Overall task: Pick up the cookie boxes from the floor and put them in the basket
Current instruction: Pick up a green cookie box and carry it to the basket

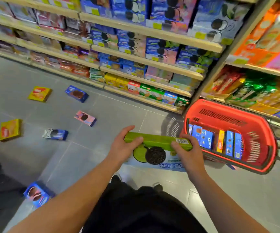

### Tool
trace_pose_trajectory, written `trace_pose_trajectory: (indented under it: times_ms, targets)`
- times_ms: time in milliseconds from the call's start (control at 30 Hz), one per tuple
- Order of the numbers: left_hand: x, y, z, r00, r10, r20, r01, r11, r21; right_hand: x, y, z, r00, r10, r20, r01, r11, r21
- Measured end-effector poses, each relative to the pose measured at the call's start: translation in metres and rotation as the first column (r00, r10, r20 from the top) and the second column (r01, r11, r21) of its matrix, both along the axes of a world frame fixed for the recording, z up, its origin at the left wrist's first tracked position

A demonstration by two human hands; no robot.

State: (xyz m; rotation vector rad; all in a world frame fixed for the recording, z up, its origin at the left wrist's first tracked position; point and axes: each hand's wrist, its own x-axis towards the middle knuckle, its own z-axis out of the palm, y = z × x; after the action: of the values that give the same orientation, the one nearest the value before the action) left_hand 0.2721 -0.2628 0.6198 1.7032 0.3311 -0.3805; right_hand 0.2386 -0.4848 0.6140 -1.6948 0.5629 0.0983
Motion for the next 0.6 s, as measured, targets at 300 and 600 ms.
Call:
trace_pose_trajectory:
  times_ms: [300, 600]
  targets:
    - [0.099, -0.133, -0.014, 0.934, -0.355, -0.039, 0.357, 0.930, 0.086, 0.032, -0.115, -0.018, 0.945, -0.321, -0.063, 0.322, 0.947, 0.011]
    - [0.268, -0.249, -0.068, 0.578, -0.767, -0.278, 0.816, 0.547, 0.187, 0.127, -0.198, -0.056, 0.784, -0.598, -0.166, 0.597, 0.800, -0.059]
